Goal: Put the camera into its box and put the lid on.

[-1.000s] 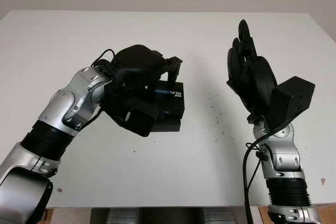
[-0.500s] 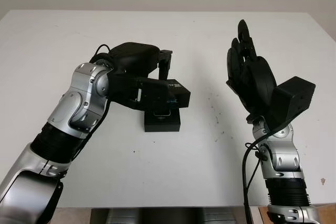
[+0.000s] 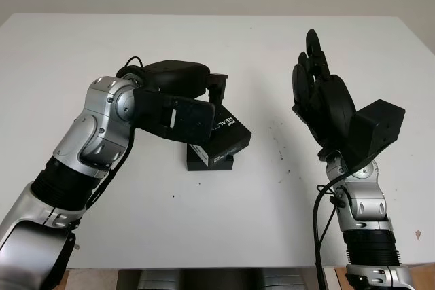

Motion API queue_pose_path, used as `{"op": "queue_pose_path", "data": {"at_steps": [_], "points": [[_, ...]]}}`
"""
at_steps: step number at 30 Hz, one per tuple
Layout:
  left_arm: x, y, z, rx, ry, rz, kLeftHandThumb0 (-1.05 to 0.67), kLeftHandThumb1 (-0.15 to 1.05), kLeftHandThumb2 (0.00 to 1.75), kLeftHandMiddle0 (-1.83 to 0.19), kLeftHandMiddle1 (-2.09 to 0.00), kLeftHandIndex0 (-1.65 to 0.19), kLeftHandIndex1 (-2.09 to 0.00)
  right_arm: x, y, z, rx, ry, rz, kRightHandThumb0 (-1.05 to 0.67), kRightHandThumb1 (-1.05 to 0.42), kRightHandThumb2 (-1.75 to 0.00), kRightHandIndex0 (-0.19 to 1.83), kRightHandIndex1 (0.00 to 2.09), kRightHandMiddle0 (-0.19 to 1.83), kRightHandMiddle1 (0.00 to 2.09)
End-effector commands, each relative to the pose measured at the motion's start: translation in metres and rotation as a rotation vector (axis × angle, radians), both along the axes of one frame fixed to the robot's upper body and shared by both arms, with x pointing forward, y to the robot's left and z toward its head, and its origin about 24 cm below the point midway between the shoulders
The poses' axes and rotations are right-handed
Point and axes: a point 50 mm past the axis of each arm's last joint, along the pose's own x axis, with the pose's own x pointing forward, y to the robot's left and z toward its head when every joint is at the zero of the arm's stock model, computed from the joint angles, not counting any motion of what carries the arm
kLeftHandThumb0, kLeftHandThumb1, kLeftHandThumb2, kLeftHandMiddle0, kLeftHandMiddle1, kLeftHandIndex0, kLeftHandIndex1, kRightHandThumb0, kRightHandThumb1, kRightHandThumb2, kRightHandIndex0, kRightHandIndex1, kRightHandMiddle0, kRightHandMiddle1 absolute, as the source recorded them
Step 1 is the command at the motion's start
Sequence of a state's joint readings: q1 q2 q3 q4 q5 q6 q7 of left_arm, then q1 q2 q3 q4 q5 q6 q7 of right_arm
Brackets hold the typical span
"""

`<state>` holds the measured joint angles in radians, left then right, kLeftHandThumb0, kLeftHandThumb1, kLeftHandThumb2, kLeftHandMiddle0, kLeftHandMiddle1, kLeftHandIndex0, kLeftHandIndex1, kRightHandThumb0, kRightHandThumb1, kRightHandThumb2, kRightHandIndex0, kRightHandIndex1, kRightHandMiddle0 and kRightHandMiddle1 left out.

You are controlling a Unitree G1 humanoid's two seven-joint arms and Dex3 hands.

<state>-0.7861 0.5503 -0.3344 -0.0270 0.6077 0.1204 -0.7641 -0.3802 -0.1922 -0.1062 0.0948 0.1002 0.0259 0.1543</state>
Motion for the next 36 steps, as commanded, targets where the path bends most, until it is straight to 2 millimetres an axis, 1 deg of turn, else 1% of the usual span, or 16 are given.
{"op": "queue_pose_path", "data": {"at_steps": [1,4,6,8,11,13,14,15,16,17,18,20,23,27,34,36], "points": [[-0.002,0.003,-0.001,0.006,-0.018,-0.014,-0.23,1.05,0.13,-0.75,-2.09,-0.18,-2.07,0.001,0.0,0.008,-0.002,-0.028,0.003,-0.79,-1.05,-0.59,-0.19,0.0,-0.19,0.0],[-0.004,0.004,-0.003,0.024,-0.034,-0.034,-0.23,1.05,0.14,-0.89,-2.09,-0.41,-2.09,0.001,0.0,0.009,0.002,-0.029,0.007,-0.83,-1.05,-0.58,-0.19,0.0,-0.19,0.0],[-0.004,0.005,-0.005,0.04,-0.053,-0.051,-0.23,1.05,0.13,-0.94,-2.09,-0.49,-2.09,0.0,0.0,0.009,-0.002,-0.031,0.006,-0.82,-1.05,-0.59,-0.19,0.0,-0.19,0.0],[-0.005,0.007,-0.007,0.065,-0.076,-0.062,-0.24,1.05,0.13,-0.96,-2.09,-0.52,-2.09,0.001,0.0,0.009,-0.004,-0.029,0.002,-0.83,-1.05,-0.59,-0.19,0.0,-0.19,0.0],[-0.006,0.008,-0.008,0.105,-0.105,-0.067,-0.25,1.05,0.12,-0.94,-2.09,-0.42,-2.09,0.001,0.0,0.008,-0.005,-0.029,-0.003,-0.84,-1.05,-0.59,-0.19,0.0,-0.19,0.0],[-0.007,0.007,-0.005,0.168,-0.179,-0.053,-0.29,1.05,0.13,-0.92,-2.09,-0.37,-2.09,0.0,0.0,0.008,-0.003,-0.032,0.003,-0.82,-1.05,-0.6,-0.19,0.0,-0.19,0.0],[-0.008,0.005,-0.001,0.203,-0.24,-0.043,-0.44,1.05,0.2,-0.62,-2.09,-0.04,-2.01,0.0,0.0,0.008,-0.003,-0.034,0.007,-0.82,-1.05,-0.61,-0.19,0.0,-0.19,0.0],[-0.009,0.004,0.004,0.225,-0.281,-0.024,-0.54,1.05,0.24,-0.4,-2.09,0.07,-1.82,0.0,0.0,0.008,-0.003,-0.034,0.009,-0.82,-1.05,-0.61,-0.19,0.0,-0.19,0.0],[-0.01,0.002,0.009,0.227,-0.302,-0.007,-0.63,1.05,0.28,-0.11,-1.95,0.13,-1.59,0.0,0.0,0.008,-0.003,-0.034,0.01,-0.82,-1.05,-0.61,-0.19,0.0,-0.19,0.0],[-0.011,0.001,0.015,0.221,-0.311,0.003,-0.74,1.05,0.3,0.07,-1.48,0.17,-1.18,0.0,0.0,0.008,-0.001,-0.032,0.007,-0.81,-1.05,-0.61,-0.19,0.0,-0.19,0.0],[-0.012,0.0,0.021,0.212,-0.317,0.004,-0.79,1.05,0.31,0.13,-1.22,0.18,-1.01,0.0,0.001,0.008,0.003,-0.032,0.007,-0.79,-1.05,-0.61,-0.19,0.0,-0.19,0.0],[-0.013,-0.001,0.027,0.197,-0.328,-0.013,-0.87,1.05,0.3,0.17,-0.87,0.17,-0.66,0.0,0.001,0.008,0.004,-0.035,0.007,-0.77,-1.05,-0.62,-0.19,0.0,-0.19,0.0],[-0.014,0.0,0.041,0.165,-0.299,-0.082,-0.96,1.05,0.25,0.05,-0.27,0.16,-0.37,0.0,0.0,0.008,-0.001,-0.035,0.006,-0.78,-1.05,-0.62,-0.19,0.0,-0.19,0.0],[-0.014,0.004,0.053,0.148,-0.23,-0.135,-1.0,1.05,0.17,0.06,-0.1,0.14,-0.25,0.0,0.0,0.007,-0.01,-0.024,0.0,-0.82,-1.05,-0.6,-0.19,0.0,-0.19,0.0],[-0.012,0.012,0.057,0.083,-0.136,-0.174,-1.03,1.05,0.11,0.06,-0.07,0.13,-0.2,0.0,-0.001,0.006,0.012,-0.029,0.009,-0.8,-1.05,-0.6,-0.19,0.0,-0.19,0.0],[-0.012,0.013,0.06,0.087,-0.102,-0.168,-1.03,1.05,0.17,0.1,-0.05,0.16,-0.16,0.001,-0.001,0.006,0.003,-0.029,0.012,-0.79,-1.05,-0.6,-0.19,0.0,-0.19,0.0]]}}
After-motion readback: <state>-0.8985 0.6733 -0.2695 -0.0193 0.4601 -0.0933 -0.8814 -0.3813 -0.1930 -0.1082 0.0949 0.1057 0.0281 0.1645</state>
